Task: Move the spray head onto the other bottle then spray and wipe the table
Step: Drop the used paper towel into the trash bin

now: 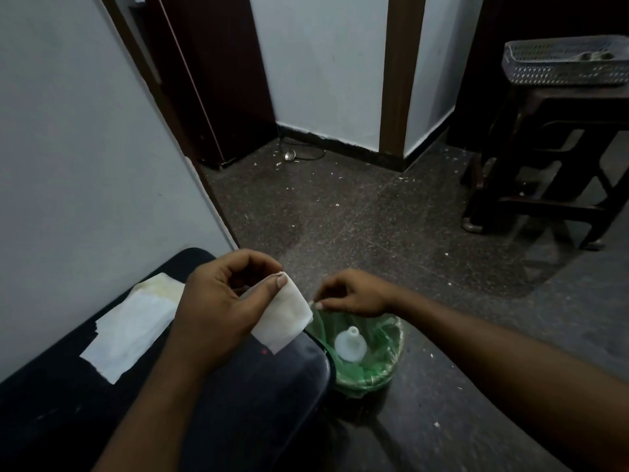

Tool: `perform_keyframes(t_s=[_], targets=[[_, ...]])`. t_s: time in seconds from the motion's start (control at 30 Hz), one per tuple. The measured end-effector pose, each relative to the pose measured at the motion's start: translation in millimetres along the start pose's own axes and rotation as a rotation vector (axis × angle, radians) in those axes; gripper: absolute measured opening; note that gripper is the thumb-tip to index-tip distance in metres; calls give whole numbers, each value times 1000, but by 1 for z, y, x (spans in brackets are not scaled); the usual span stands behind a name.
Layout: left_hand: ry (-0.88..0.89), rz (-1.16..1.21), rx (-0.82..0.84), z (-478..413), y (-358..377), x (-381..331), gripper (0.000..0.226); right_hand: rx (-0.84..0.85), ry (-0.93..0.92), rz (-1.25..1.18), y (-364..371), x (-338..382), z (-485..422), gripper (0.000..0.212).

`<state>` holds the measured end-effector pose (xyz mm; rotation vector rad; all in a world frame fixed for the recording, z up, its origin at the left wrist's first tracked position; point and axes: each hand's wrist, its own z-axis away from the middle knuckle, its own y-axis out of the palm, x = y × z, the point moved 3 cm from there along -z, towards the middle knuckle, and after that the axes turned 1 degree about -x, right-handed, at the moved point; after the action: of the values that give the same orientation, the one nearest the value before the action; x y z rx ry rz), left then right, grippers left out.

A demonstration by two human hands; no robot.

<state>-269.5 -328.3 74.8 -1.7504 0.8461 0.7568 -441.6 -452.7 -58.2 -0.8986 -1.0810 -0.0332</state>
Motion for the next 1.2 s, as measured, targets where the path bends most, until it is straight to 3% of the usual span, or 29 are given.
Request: perform_keyframes(t_s=[0.13, 0.27, 0.33, 0.5, 0.7, 0.97, 1.2], targets=[[13, -12, 15, 0, 12, -5, 15, 3, -151, -475, -22, 47, 25, 27], [13, -11, 28, -1, 19, -5, 13, 89, -301, -615, -30, 70, 36, 34], [3, -17, 32, -2, 22, -3, 13, 61, -332, -553, -27, 70, 35, 38], [9, -9, 38, -3, 27, 0, 15, -69, -305, -495, -26, 54, 33, 16], [-40, 9, 2, -1, 25, 10, 18, -189, -239, -374, -26, 35, 31, 5], [-31, -2, -15, 2, 17, 10, 17, -298, -51, 66, -26, -1, 24, 10], [-25, -7, -30, 8, 4, 8, 15, -160, 204, 507, -1, -50, 15, 23]])
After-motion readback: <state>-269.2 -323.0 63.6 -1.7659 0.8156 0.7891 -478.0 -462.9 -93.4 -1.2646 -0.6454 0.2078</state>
